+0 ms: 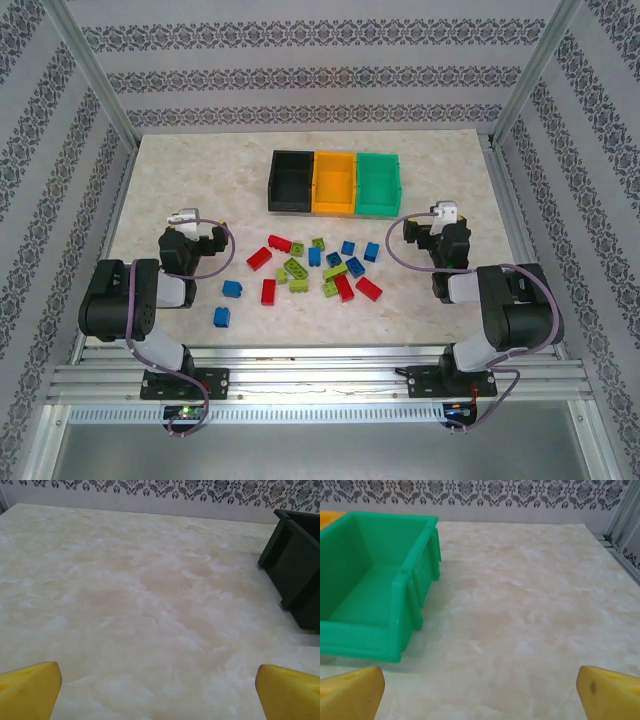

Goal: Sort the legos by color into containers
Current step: Pick up the lego from the bottom-center of the table.

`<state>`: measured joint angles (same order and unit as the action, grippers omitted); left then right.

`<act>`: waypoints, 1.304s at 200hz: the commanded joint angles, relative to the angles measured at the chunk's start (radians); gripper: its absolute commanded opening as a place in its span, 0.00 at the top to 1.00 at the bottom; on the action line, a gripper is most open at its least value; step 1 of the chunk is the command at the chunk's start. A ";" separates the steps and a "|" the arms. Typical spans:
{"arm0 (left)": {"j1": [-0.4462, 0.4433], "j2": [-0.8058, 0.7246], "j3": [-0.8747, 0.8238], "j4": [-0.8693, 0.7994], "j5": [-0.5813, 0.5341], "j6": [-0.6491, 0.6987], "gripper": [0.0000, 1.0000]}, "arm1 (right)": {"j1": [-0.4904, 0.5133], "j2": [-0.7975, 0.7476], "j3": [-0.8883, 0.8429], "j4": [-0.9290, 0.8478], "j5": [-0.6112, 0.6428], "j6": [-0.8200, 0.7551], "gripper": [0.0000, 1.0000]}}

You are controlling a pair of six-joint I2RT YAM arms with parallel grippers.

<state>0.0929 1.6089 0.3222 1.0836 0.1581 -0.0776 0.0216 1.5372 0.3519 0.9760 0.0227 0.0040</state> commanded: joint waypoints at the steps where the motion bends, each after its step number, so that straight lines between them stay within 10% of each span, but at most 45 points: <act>1: -0.004 -0.013 0.004 -0.014 0.021 0.022 0.01 | -0.008 0.002 0.016 0.006 -0.029 0.022 0.02; 261: -0.007 -0.011 0.041 -0.080 0.171 0.081 0.01 | -0.008 0.003 0.017 0.006 -0.029 0.021 0.02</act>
<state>0.0917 1.6089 0.3470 1.0283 0.2920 -0.0231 0.0216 1.5372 0.3538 0.9745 0.0093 0.0044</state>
